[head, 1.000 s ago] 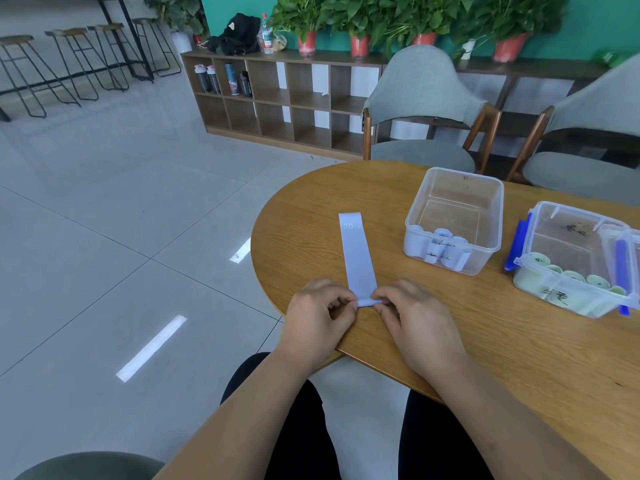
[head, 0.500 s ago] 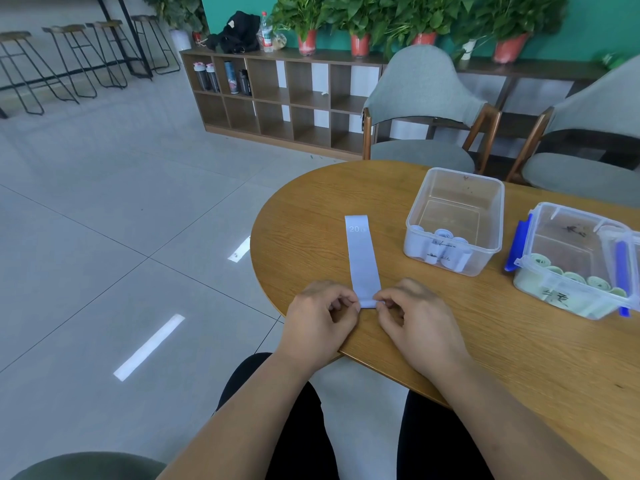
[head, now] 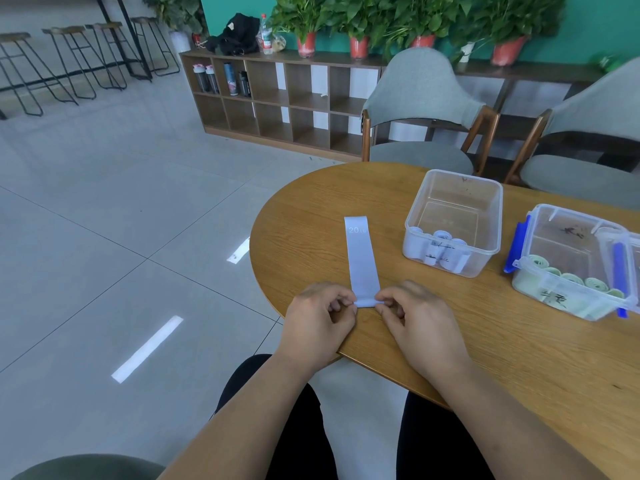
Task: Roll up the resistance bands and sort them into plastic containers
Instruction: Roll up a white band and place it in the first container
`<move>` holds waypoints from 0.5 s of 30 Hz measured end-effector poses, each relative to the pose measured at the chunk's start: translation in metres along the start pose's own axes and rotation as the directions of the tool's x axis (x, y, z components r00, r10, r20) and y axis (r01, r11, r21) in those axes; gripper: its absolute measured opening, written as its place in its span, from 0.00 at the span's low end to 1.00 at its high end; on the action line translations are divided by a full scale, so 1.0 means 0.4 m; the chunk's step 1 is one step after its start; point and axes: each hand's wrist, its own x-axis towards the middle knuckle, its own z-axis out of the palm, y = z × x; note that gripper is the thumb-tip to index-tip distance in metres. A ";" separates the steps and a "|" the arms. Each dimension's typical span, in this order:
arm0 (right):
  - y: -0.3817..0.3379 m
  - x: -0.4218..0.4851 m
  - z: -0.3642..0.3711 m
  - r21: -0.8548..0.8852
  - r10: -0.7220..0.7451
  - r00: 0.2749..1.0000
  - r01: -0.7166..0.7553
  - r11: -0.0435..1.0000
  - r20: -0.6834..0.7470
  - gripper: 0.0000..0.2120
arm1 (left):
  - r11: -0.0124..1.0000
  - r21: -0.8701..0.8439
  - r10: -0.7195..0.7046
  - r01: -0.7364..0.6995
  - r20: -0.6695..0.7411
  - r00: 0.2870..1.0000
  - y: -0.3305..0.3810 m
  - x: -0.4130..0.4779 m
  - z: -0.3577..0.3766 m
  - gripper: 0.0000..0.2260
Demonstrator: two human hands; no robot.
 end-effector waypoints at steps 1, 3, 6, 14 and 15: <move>0.002 0.001 0.001 0.005 0.000 1.000 0.000 1.000 0.001 0.06 | 1.000 -0.005 0.002 -0.002 -0.002 1.000 0.000 -0.001 0.000 0.07; 0.006 0.001 0.002 0.013 -0.001 1.000 0.001 1.000 0.002 0.06 | 1.000 -0.007 0.000 0.000 -0.001 1.000 0.001 -0.001 0.000 0.07; 0.009 0.001 0.005 0.014 0.002 1.000 -0.002 1.000 -0.007 0.05 | 1.000 -0.002 -0.002 0.002 -0.001 1.000 0.004 0.000 0.000 0.07; 0.009 0.002 0.010 -0.072 -0.004 1.000 0.005 0.997 0.013 0.11 | 1.000 0.024 0.015 -0.014 -0.005 1.000 0.003 0.006 0.004 0.06; 0.009 0.002 0.010 -0.071 0.000 1.000 0.001 0.997 0.014 0.11 | 1.000 0.019 0.004 -0.004 -0.006 1.000 0.003 0.006 0.004 0.07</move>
